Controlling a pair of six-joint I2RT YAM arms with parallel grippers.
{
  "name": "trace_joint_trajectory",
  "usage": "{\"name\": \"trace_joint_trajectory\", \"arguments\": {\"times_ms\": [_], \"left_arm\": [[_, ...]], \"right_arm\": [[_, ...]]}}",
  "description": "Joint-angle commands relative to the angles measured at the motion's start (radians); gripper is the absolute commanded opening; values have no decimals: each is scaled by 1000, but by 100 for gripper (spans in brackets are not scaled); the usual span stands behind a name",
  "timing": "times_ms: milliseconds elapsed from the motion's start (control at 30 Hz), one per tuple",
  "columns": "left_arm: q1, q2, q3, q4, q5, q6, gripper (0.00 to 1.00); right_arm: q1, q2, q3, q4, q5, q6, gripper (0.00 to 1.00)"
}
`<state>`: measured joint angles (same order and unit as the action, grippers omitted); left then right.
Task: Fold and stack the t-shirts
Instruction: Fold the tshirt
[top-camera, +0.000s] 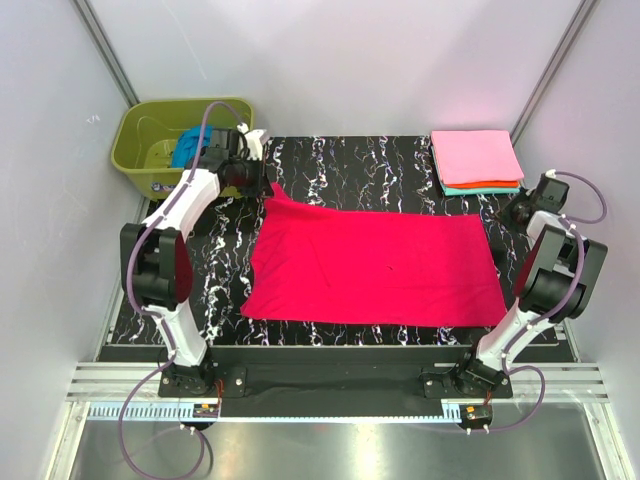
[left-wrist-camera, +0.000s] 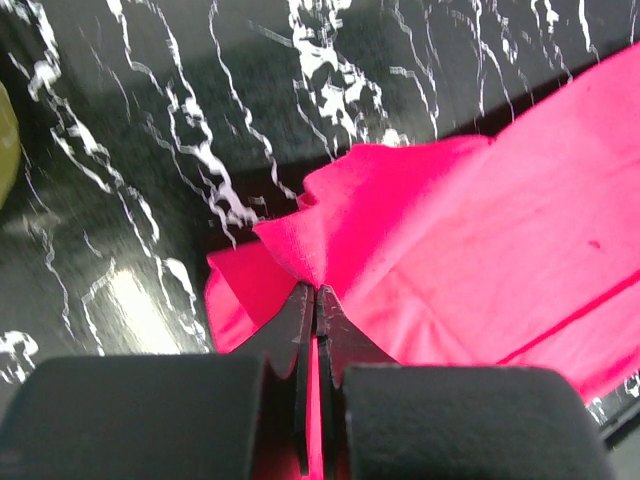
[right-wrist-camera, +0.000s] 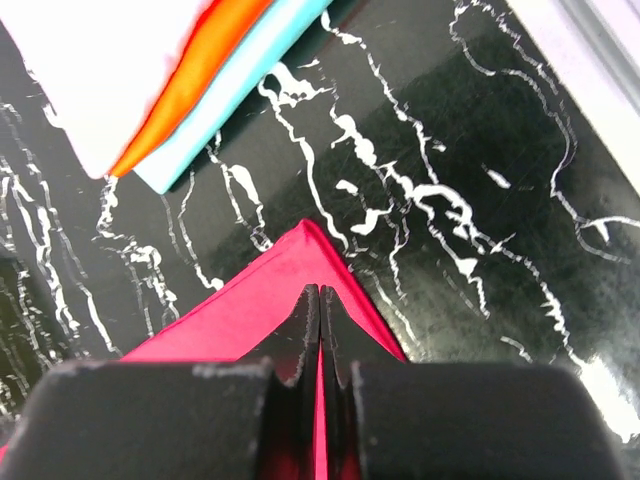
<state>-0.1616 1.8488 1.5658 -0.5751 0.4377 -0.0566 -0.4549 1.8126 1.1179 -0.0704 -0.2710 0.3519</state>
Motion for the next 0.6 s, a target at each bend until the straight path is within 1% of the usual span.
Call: {"name": "trace_joint_trajectory", "arguments": {"times_ms": [0, 100, 133, 167, 200, 233, 300, 333, 367, 433, 467, 500, 567], "left_arm": [[7, -69, -30, 26, 10, -5, 0], [5, -68, -46, 34, 32, -12, 0], [7, -66, -47, 35, 38, -14, 0], [5, -63, -47, 37, 39, -15, 0], [5, -57, -46, 38, 44, -18, 0], [4, -53, -41, 43, 48, -23, 0], [-3, -39, -35, 44, 70, -25, 0], [-4, -34, -32, 44, 73, -28, 0], [-6, -31, -30, 46, 73, -28, 0], [-10, -22, -30, 52, 70, -34, 0], [-12, -17, -30, 54, 72, -37, 0], [-10, -11, -29, 57, 73, -38, 0], [-10, -2, -23, 61, 72, -45, 0]], "right_arm": [[-1, -61, -23, 54, -7, 36, 0], [-1, -49, -9, 55, -74, 50, 0], [-1, -14, 6, 55, -101, 48, 0], [-1, 16, 32, 9, -147, 42, 5], [-1, 43, 90, -18, -166, 29, 12], [-1, 69, 115, -44, -180, 19, 23], [-1, 126, 166, -98, -186, -35, 30], [-1, 155, 186, -118, -186, -65, 36], [-1, 171, 210, -178, -166, -91, 38], [-1, 215, 278, -227, -157, -158, 42], [-1, 234, 301, -262, -189, -180, 43], [-1, 255, 359, -290, -197, -215, 43], [-1, 316, 414, -360, -188, -238, 43]]}}
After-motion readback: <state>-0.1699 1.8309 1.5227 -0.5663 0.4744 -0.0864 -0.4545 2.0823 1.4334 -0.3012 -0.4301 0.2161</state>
